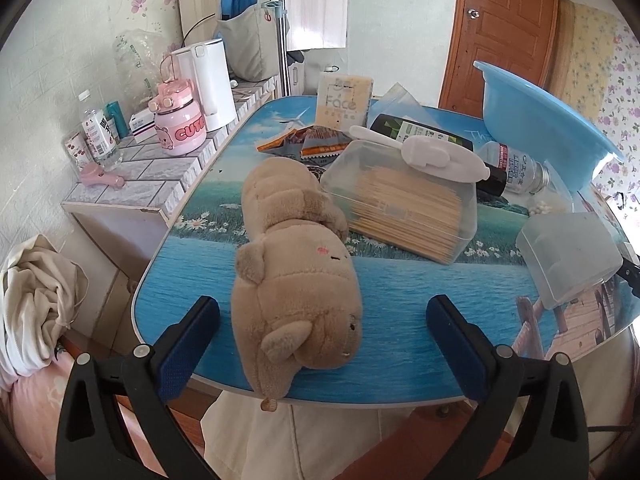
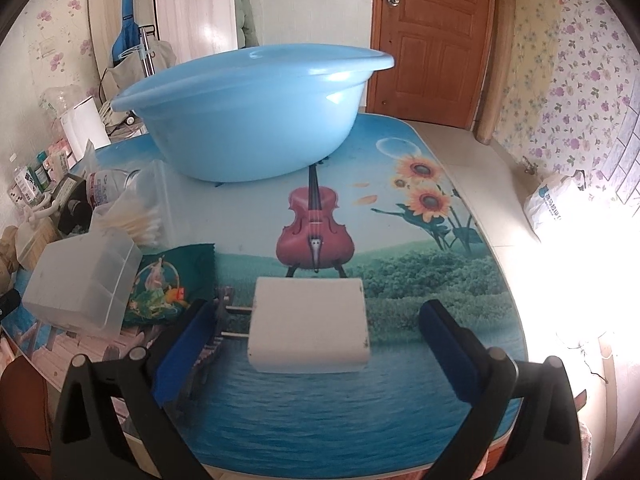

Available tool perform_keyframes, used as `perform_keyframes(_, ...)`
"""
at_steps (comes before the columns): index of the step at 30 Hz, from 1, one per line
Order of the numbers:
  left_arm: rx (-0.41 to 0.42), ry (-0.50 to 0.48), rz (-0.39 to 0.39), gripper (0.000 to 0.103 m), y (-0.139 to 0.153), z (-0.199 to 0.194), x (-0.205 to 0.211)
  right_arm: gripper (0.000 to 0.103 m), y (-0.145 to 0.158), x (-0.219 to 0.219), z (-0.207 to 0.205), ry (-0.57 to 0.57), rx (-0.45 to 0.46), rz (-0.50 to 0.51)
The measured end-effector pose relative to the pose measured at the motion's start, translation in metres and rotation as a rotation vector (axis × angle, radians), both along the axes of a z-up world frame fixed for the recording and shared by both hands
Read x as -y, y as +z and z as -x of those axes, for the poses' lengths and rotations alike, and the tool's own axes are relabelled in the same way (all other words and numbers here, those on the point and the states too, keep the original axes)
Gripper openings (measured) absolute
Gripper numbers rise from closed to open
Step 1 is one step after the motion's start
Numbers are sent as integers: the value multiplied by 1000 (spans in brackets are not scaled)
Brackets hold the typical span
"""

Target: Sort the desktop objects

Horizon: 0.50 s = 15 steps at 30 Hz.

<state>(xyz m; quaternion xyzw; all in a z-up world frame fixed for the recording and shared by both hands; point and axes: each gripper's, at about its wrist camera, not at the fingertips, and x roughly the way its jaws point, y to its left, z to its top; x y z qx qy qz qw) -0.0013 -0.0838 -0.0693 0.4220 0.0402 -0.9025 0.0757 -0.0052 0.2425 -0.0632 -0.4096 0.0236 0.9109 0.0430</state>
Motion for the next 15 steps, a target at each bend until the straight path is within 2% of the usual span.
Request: perform_keyframes(15, -7, 12, 3, 103, -1, 0, -1, 103, 1, 0, 2, 8, -4, 0)
